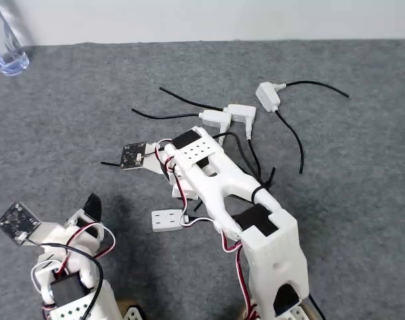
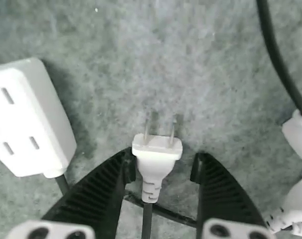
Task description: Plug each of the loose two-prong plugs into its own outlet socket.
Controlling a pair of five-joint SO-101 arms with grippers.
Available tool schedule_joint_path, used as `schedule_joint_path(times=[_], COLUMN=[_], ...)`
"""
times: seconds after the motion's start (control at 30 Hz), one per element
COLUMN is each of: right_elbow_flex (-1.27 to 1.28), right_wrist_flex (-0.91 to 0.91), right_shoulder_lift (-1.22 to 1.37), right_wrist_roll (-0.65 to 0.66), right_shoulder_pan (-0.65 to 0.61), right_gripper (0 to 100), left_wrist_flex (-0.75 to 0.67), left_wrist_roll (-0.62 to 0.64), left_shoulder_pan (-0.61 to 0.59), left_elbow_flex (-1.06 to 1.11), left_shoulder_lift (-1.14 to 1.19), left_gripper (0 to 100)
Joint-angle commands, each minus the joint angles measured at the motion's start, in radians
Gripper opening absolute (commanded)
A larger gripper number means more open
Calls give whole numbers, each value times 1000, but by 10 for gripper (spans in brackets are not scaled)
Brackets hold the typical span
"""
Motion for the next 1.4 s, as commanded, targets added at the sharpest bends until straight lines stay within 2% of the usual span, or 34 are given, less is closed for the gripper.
schedule_joint_path(times=[0.0,0.2,0.47,0.63,0.7,0.83,1.0,1.13,1.27,1.37], right_elbow_flex=[-74,-94,-91,-94,-95,-97,-97,-95,-92,-91], right_wrist_flex=[39,67,-15,-18,-18,-18,65,147,217,249], right_shoulder_lift=[-10,-2,5,61,77,79,-39,-174,-271,-331], right_wrist_roll=[-3,-3,-11,-8,-5,-3,-15,-68,-135,-163], right_shoulder_pan=[-13,-13,-16,-15,-13,-16,-45,-68,-79,-79], right_gripper=[179,177,173,0,27,9,8,8,8,8], left_wrist_flex=[6,8,8,8,8,8,-23,-137,-272,-304], left_wrist_roll=[9,9,9,9,9,9,11,38,209,252], left_shoulder_pan=[5,5,5,6,6,6,15,140,328,420], left_elbow_flex=[-7,-7,-7,-7,-7,-7,-7,-8,-8,-8], left_shoulder_lift=[-9,-9,-9,-9,-9,-9,-11,-11,-11,-11], left_gripper=[280,280,280,280,280,280,280,281,282,282])
